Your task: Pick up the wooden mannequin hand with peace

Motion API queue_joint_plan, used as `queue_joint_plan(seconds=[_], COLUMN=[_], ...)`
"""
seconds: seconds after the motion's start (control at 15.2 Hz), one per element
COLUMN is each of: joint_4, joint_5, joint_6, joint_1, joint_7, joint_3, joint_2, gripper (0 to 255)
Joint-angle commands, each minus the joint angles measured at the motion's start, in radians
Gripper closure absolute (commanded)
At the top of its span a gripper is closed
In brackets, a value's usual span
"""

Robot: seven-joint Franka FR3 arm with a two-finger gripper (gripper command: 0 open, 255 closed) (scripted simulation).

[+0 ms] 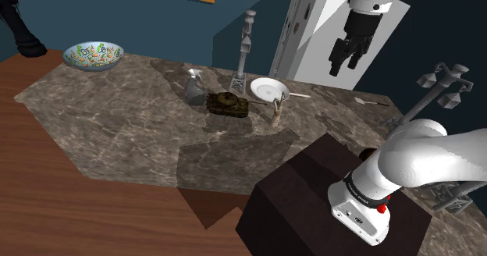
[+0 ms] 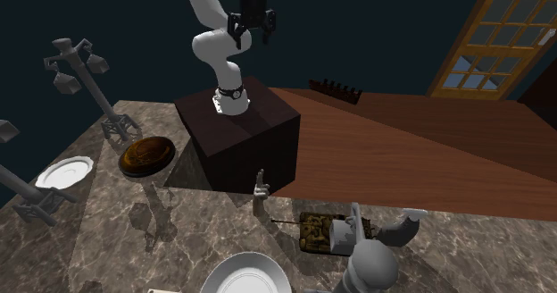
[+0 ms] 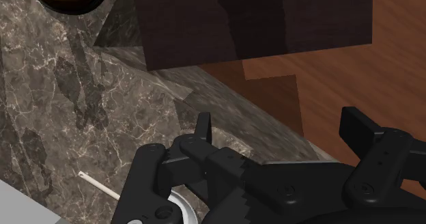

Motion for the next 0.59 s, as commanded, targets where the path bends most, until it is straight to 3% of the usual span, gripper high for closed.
queue_joint_plan(seconds=[0.0,0.53], joint_4=[0.0,-0.094], joint_5=[0.0,-0.05], joint_6=[0.0,0.28], joint_1=[0.0,-0.016], joint_7=[0.0,-0.104], joint_3=[0.0,-0.086], joint_2=[0.0,0.171], gripper=[0,0])
